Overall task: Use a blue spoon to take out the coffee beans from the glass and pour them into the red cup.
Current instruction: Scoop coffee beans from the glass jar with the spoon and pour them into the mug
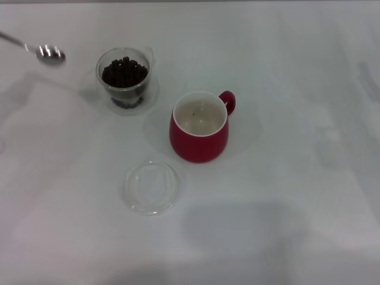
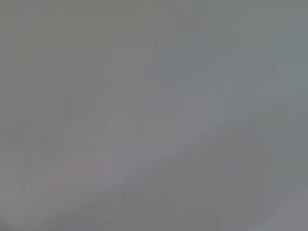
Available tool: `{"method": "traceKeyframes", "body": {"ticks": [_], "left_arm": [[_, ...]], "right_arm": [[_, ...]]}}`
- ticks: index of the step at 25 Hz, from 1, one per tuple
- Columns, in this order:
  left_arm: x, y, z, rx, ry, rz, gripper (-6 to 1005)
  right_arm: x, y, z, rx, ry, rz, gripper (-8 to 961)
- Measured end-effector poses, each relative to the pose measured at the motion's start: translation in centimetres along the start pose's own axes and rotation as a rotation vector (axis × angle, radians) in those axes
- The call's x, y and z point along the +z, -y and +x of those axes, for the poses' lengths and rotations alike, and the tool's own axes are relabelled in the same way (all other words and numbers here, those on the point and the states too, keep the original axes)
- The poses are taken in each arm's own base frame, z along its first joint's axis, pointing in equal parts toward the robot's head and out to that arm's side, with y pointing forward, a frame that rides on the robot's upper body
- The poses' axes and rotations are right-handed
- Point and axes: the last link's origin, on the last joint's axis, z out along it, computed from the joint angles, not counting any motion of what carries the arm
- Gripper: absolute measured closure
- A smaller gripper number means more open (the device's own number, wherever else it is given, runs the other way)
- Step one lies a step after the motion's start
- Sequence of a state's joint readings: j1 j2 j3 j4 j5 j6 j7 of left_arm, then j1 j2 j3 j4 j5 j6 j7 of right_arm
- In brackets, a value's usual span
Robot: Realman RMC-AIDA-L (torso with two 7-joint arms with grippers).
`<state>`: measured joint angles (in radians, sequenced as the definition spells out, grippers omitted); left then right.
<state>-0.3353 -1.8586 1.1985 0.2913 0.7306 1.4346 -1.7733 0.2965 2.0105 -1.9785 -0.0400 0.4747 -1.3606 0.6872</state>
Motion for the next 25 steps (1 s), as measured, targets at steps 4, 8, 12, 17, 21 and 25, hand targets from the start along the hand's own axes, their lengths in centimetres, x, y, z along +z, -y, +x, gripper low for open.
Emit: {"method": "traceKeyframes", "body": {"ticks": [4,8,12,17,21,25], "left_arm": [[4.4,-0.1,1.5,0.073,0.062,0.032,868],[8.4,0.1,1.0,0.147,0.164,0.094,868],[10.6,0.4,-0.3,0.197,0.238,0.14,868],[12.8,0.3,-2.3,0.274,0.301,0.156,869],[13.5,0.3,-4.0,0.339,0.327,0.157,869],[14.1,0.6,-5.3,0.364,0.328,0.188,869]], "right_arm": [[0.0,-0.2,0.1,0.003,-0.001,-0.006,80],[-0.2,-0.2,0.2,0.013,-0.004,-0.006,80],[-0.3,-0.3,0.3,0.032,-0.011,-0.01,80],[-0.4,-0.3,0.4,0.033,-0.013,-0.01,80],[-0.4,-0.2,0.4,0.033,-0.014,-0.008,79],[-0.6,-0.1,0.4,0.033,-0.016,-0.003,79]]}}
